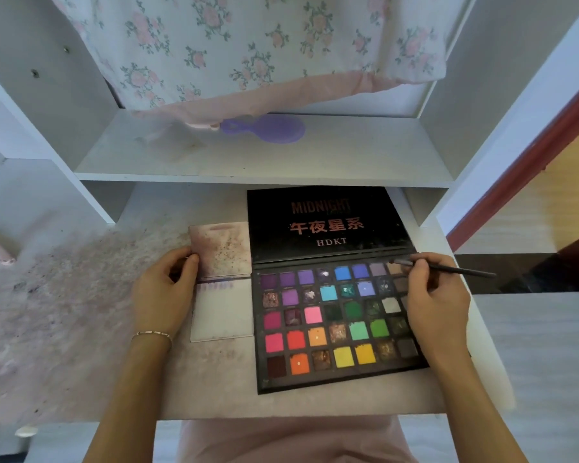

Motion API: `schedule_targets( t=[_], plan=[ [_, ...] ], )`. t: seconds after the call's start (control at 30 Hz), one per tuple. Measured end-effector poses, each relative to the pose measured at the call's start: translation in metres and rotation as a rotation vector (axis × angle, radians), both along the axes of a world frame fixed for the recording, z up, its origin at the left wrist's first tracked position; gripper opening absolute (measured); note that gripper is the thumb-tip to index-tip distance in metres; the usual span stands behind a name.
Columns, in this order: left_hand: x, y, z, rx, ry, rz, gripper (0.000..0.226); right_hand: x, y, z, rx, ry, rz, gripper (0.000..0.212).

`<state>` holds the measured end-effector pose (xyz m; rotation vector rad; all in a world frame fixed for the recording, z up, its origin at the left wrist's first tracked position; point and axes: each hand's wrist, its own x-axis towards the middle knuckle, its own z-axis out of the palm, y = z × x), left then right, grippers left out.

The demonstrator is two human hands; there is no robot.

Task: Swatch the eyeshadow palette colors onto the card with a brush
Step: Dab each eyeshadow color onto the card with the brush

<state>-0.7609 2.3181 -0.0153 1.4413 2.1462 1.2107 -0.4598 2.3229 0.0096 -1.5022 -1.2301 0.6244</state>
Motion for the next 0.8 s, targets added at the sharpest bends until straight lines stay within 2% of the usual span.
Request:
schedule_targets(
  t=[0.2,0.53,0.8],
  plan=[
    [0.0019,-0.0008,0.0024,0.001,0.002,0.002,0.021,0.0088,0.0067,-0.0043,-0.028,-0.106,-0.021,0.011],
    [0.0020,-0.0002,0.0023,0.000,0.009,0.010,0.019,0.0115,0.0079,-0.0030,-0.071,-0.157,-0.002,0.023],
    [0.0013,0.0000,0.0023,0.011,0.010,0.004,0.018,0.0111,0.0067,-0.0026,-0.084,-0.160,0.002,0.024]
  ],
)
